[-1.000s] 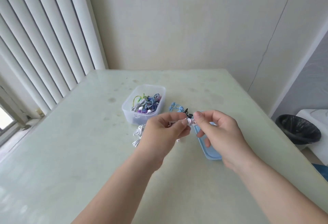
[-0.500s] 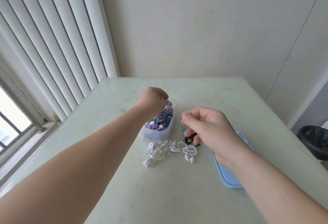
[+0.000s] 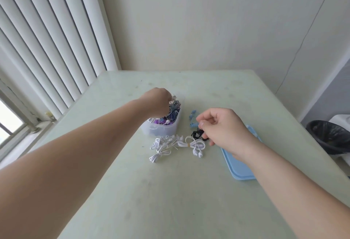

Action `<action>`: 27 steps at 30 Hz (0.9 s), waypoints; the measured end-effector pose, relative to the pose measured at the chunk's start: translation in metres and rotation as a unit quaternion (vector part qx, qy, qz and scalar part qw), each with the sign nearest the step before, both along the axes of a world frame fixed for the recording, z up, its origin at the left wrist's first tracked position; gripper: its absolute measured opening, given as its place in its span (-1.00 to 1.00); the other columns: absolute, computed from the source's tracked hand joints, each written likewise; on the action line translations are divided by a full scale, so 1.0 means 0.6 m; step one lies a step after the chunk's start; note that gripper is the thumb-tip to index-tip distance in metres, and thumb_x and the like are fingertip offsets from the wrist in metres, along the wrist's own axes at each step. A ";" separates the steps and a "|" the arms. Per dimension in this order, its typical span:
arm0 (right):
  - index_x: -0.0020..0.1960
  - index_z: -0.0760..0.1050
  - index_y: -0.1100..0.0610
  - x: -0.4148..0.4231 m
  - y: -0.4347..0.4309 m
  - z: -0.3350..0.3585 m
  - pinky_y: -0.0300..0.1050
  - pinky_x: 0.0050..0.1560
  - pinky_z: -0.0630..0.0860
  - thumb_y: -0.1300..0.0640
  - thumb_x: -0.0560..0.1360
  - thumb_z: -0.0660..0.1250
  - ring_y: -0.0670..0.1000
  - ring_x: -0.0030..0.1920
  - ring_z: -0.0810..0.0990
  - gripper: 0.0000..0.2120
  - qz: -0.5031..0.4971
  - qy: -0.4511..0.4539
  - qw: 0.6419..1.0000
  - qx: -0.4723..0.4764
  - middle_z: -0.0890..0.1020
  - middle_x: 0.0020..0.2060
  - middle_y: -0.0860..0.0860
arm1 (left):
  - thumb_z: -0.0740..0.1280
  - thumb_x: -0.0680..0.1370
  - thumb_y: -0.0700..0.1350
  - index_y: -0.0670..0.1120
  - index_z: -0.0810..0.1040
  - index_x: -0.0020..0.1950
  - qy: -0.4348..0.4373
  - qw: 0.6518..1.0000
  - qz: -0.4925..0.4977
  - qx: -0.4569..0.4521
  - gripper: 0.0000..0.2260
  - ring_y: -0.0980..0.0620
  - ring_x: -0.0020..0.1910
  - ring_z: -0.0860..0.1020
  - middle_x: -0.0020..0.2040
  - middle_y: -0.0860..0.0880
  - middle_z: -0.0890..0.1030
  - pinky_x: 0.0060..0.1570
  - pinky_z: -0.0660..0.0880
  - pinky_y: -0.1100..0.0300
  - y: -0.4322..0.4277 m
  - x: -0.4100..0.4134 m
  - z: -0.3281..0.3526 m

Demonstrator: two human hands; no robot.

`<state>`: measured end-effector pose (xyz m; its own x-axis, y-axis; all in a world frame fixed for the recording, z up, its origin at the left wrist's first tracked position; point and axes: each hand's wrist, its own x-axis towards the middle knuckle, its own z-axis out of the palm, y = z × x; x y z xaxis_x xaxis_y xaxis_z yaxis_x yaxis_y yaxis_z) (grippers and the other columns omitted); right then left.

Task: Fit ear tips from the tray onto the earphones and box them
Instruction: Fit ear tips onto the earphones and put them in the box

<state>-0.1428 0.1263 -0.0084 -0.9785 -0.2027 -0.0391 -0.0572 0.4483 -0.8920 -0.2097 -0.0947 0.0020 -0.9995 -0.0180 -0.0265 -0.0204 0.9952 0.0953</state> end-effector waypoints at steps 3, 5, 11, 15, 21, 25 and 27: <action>-0.01 0.62 0.00 0.011 0.007 -0.005 -0.16 -0.26 0.52 0.04 0.49 0.49 -0.02 -0.15 0.66 -0.89 0.022 0.010 0.993 0.115 0.66 -0.15 -0.08 | 0.25 0.59 -0.23 -0.01 0.61 0.34 0.066 0.997 -0.025 0.028 -0.65 -0.12 0.25 0.56 0.33 -0.03 0.57 0.15 0.54 0.06 0.012 0.023 0.020; 0.02 0.59 0.02 0.020 0.000 -0.009 -0.07 -0.18 0.57 -0.06 0.42 0.55 0.00 -0.14 0.64 -0.73 0.037 0.021 0.981 0.190 0.63 -0.14 -0.06 | 0.26 0.62 -0.20 -0.01 0.65 0.28 0.109 0.990 -0.062 0.067 -0.71 -0.09 0.26 0.56 0.33 0.00 0.58 0.20 0.52 0.05 0.025 0.051 0.030; -0.09 0.54 -0.02 0.042 -0.021 -0.035 -0.06 -0.04 0.59 0.01 0.46 0.38 0.04 -0.05 0.60 -0.93 0.068 0.076 0.942 0.321 0.60 -0.03 -0.08 | 0.29 0.57 -0.29 -0.10 0.72 0.08 0.140 0.959 -0.215 0.121 -0.76 -0.06 0.11 0.60 0.20 -0.02 0.65 0.06 0.53 0.11 0.057 0.169 0.021; -0.21 0.55 -0.02 0.060 -0.012 -0.018 -0.08 -0.08 0.56 0.04 0.43 0.41 -0.01 -0.10 0.59 -0.93 0.046 0.082 0.961 0.261 0.53 -0.04 -0.09 | 0.37 0.57 -0.19 -0.02 0.63 0.32 0.082 0.970 -0.195 0.116 -0.67 0.01 0.33 0.52 0.34 0.05 0.58 0.28 0.48 0.02 0.053 0.207 0.018; -0.19 0.56 0.07 0.092 0.019 0.047 -0.24 -0.29 0.41 0.12 0.39 0.44 -0.07 -0.32 0.56 -0.94 0.046 0.017 0.995 0.087 0.64 -0.33 -0.08 | 0.53 0.48 -0.02 0.21 0.54 0.33 0.028 0.959 -0.173 0.222 -0.56 0.18 0.04 0.62 0.10 0.22 0.66 0.04 0.57 0.16 0.082 0.243 0.043; 0.06 0.58 0.21 0.115 0.048 0.047 -0.01 -0.09 0.58 0.25 0.51 0.41 0.08 -0.19 0.70 -0.87 0.053 -0.073 0.989 -0.114 0.73 -0.14 0.21 | 0.51 0.52 0.00 0.14 0.61 0.25 0.044 0.954 -0.153 0.254 -0.69 0.13 -0.12 0.67 -0.10 0.16 0.70 -0.03 0.62 0.02 0.108 0.252 0.047; 0.16 0.57 0.21 0.128 0.064 0.037 0.07 0.01 0.65 0.22 0.57 0.42 0.13 -0.17 0.72 -0.82 0.050 -0.123 0.972 -0.195 0.70 -0.15 0.21 | 0.52 0.53 -0.02 0.12 0.64 0.20 0.028 0.943 -0.131 0.303 -0.74 0.17 -0.14 0.68 -0.13 0.15 0.71 0.01 0.63 0.05 0.113 0.257 0.048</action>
